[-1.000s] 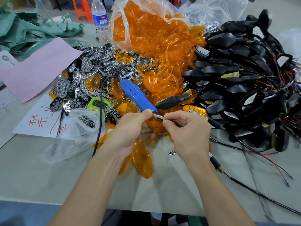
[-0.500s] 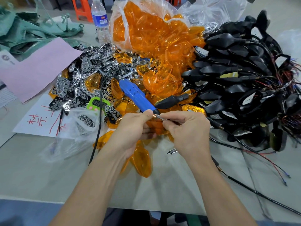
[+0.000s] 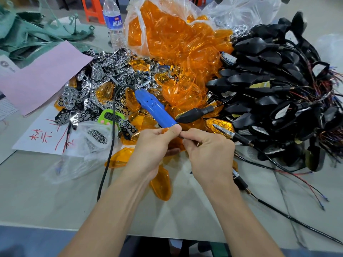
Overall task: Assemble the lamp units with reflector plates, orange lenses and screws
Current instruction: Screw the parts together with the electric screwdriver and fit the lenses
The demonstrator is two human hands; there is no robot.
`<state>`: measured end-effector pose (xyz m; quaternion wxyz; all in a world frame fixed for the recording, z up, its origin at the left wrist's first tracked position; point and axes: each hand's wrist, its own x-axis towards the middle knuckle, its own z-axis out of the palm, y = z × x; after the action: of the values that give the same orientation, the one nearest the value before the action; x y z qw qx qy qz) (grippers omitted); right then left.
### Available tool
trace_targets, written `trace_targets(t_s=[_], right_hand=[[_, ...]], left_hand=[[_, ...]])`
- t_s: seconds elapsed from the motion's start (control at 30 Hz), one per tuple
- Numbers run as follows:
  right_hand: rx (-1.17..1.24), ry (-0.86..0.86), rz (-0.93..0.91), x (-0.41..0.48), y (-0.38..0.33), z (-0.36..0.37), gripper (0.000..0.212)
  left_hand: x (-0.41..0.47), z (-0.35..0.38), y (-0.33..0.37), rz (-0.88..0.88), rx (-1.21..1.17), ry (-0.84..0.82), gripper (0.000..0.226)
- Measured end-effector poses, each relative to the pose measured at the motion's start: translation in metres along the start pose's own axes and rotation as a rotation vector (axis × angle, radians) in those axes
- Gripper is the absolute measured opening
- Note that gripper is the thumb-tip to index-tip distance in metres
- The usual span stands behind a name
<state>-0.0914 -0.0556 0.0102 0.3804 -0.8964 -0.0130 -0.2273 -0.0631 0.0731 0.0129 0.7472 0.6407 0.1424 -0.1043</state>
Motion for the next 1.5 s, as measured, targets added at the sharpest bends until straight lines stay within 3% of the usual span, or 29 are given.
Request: trace_targets(t_s=[0.57,0.67,0.77,0.9,1.07,1.23,1.37,1.5], right_hand=[[0.141,-0.032,-0.01,0.004,0.011,0.007,0.022],[0.345,-0.06,0.146,0.005,0.014,0.008,0.024],[0.725,-0.092,0.465,0.008,0.017,0.001,0.029],[1.173,-0.423,0.745,0.009,0.013,-0.009,0.041],[1.133,-0.388,0.764,0.007,0.009,-0.007,0.028],[1.202,-0.421,0.779,0.007,0.011,-0.01,0.038],[1.194,-0.447,0.684,0.007,0.01,-0.013,0.044],[1.258,-0.48,0.657,0.004,0.009,-0.01,0.044]], left_hand=[[-0.006,0.004,-0.004,0.151,0.027,0.13,0.012],[0.0,0.003,-0.001,0.191,0.104,0.139,0.014],[0.006,-0.004,0.01,0.161,0.035,0.059,0.018],[0.008,-0.015,0.014,0.12,-0.08,-0.123,0.024],[0.012,-0.022,0.006,0.285,0.159,-0.046,0.012],[0.011,-0.034,0.006,0.429,0.477,-0.012,0.027],[0.007,-0.039,0.01,0.413,0.263,-0.176,0.019],[0.002,-0.036,0.008,0.352,0.109,-0.218,0.023]])
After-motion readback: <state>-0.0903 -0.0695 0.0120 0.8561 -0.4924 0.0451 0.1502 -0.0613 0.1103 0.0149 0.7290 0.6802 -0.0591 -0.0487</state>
